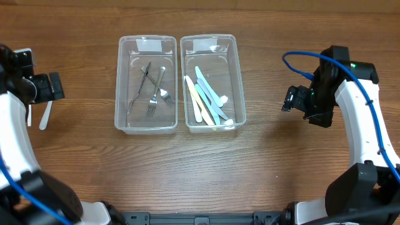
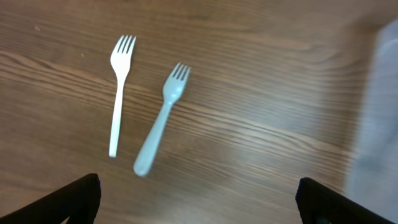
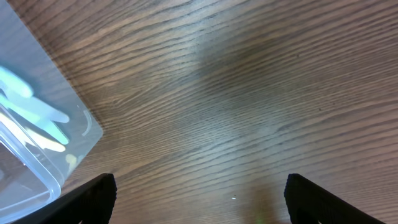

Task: Pack container
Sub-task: 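Move the left gripper to the white plastic fork and grasp it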

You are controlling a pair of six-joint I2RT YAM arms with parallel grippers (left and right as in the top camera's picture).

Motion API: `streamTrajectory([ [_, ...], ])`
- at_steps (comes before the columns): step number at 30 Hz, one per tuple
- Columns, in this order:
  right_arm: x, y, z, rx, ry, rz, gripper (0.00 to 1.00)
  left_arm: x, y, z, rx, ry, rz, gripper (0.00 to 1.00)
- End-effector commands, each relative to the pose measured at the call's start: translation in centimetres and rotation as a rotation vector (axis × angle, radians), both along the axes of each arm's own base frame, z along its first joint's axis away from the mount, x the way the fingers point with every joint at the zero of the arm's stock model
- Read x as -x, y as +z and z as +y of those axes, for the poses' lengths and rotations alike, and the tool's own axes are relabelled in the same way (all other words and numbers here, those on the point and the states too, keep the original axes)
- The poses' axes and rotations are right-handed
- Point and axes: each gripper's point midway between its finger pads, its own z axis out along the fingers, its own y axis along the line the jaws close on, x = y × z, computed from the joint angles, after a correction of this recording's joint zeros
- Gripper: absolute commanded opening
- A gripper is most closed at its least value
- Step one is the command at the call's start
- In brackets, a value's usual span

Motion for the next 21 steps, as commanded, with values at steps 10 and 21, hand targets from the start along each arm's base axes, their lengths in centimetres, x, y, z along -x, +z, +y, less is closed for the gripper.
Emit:
streamTrajectory([
  [10, 0.1, 0.4, 0.1, 0.000, 0.027, -0.013, 0.89, -5.1, -7.9, 4.9, -0.049, -0.190, 0.118, 1.00],
  [21, 0.2, 0.4, 0.1, 0.000, 0.027, -0.009, 0.89, -6.2, -15.9, 4.5, -0.031, -0.311, 0.229, 1.00],
])
